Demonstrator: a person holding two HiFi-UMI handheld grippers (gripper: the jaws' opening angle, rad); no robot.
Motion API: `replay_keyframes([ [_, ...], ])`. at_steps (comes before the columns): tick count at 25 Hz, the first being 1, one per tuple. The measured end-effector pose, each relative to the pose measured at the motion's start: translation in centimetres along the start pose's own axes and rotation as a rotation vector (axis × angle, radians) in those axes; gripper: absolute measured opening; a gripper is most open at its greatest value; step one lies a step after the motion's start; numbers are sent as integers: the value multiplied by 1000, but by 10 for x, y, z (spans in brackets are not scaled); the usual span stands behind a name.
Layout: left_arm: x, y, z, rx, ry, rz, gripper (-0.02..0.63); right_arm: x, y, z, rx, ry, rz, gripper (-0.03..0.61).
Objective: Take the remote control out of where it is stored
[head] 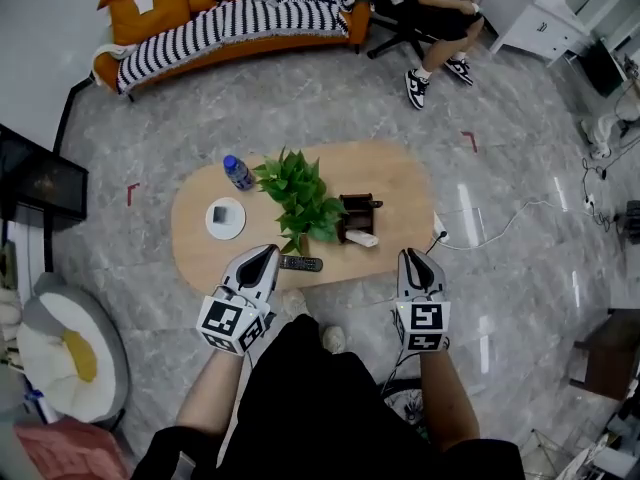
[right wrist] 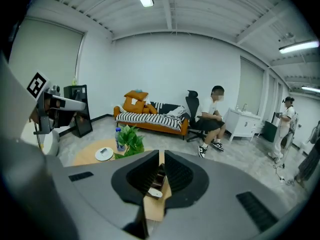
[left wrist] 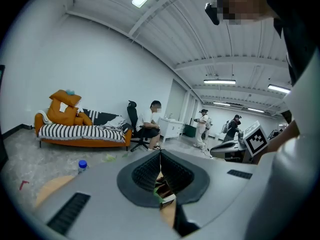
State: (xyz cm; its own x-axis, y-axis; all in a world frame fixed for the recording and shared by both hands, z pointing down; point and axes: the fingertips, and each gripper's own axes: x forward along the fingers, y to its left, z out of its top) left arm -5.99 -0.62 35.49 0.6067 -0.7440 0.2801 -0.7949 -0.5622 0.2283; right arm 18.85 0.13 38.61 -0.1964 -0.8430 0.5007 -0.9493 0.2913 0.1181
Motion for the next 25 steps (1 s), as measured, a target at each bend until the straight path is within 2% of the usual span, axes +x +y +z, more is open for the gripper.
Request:
replay_keyframes([
  [5, 24, 11, -10, 10, 54, -64, 8, 13, -10, -14, -11, 61, -51, 37],
  [11, 51, 14, -35, 49, 142, -135, 8, 16, -15, -33, 28, 104, -107, 37],
  [17, 83, -16, -63, 100, 229, -222, 8, 6, -25, -62, 79, 142, -136, 37],
  [21, 107, -46, -78, 108, 251, -289, 8, 4, -42, -82, 107, 160, -137, 37],
  [25, 127, -69, -94, 159, 299, -309, 8, 5, -59, -100, 118, 182, -115, 37],
])
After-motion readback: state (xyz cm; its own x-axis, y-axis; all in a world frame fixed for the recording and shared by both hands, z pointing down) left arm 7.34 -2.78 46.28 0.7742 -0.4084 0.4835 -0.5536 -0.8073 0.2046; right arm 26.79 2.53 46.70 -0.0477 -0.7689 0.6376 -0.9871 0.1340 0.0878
